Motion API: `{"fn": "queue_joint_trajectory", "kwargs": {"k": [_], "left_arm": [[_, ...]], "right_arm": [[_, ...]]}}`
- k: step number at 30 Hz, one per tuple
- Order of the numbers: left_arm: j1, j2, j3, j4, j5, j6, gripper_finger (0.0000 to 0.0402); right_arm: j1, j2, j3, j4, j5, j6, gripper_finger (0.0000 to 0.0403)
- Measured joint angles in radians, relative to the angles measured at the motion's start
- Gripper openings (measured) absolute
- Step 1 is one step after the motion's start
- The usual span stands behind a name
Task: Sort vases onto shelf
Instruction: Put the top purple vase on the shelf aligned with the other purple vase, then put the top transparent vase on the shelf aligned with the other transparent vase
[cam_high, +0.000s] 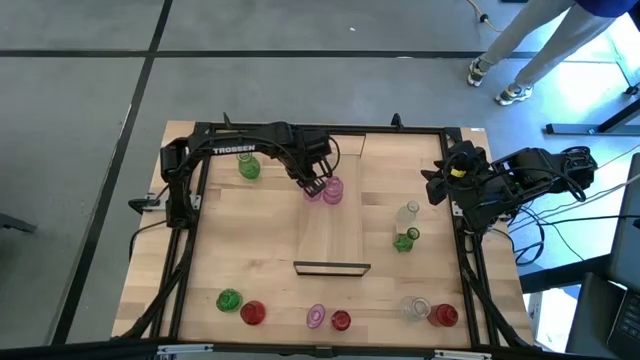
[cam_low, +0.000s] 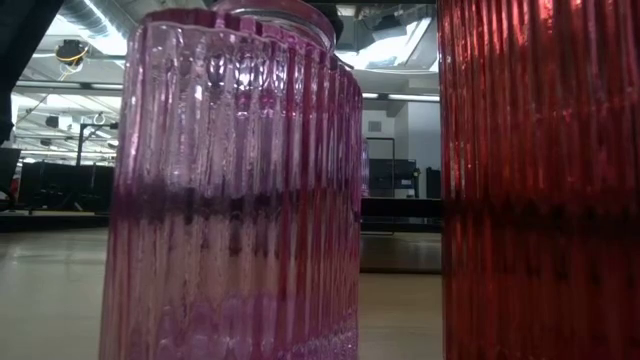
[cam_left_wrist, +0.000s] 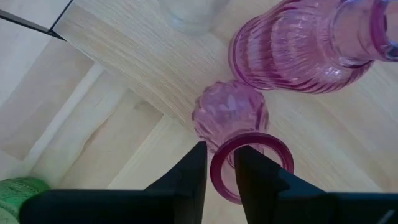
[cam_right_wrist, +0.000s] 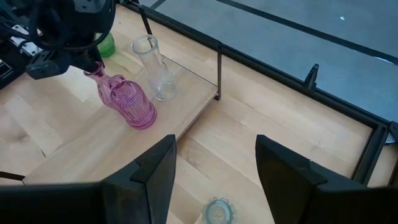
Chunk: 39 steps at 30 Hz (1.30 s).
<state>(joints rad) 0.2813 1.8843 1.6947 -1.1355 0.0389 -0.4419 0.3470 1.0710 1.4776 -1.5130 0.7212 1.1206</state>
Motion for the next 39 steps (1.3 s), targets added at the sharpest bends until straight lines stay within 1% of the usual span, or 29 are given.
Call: {"fn": "queue_joint_trajectory", "kwargs": {"k": [12,28,39], "left_arm": [[-0.013,-0.001,0.000,0.003,0.016,0.000,0.0075],[-0.020,-0.005,0.002,0.010,0.013,0.000,0.0076],[0.000,-0.068,0.004,0.031,0.011,-0.018,0.0076]], "right_arm": [[0.000,0.000,0.000,0.000,0.000,0.000,0.0200],[0.000,0.000,0.000,0.000,0.000,0.000,0.0200],[0.000,0.000,0.000,0.001,0.000,0.000,0.0200]]}}
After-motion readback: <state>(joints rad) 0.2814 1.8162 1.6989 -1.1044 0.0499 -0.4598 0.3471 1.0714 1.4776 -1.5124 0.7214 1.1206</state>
